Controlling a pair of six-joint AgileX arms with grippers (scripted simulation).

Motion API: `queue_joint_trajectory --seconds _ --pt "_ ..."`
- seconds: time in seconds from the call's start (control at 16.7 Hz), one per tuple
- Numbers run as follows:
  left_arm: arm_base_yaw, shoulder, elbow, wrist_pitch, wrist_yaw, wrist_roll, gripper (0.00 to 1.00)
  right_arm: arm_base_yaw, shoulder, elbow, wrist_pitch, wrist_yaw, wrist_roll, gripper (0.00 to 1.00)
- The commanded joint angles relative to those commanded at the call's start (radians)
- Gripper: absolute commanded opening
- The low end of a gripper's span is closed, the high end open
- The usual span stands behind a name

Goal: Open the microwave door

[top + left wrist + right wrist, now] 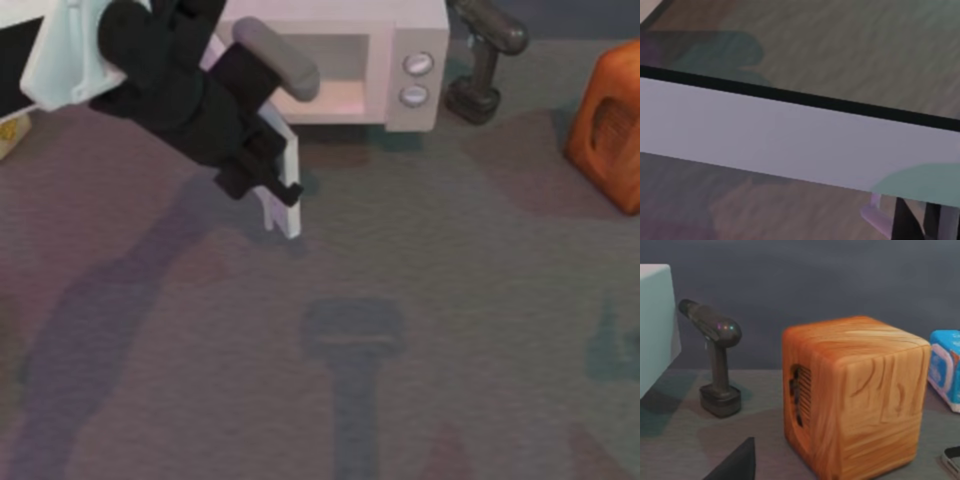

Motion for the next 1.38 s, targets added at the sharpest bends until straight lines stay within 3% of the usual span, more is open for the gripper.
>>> queue_joint_trajectory --seconds 0.84,1.38 --pt "-0.002 0.003 -0.004 -0.002 0.006 0.001 0.00 0.000 0.000 0.000 0.000 0.000 0.000 1.00" --pt "0.077 -0.024 -0.022 -0.054 0.095 0.197 0.00 0.000 0.000 0.000 0.000 0.000 0.000 1.00"
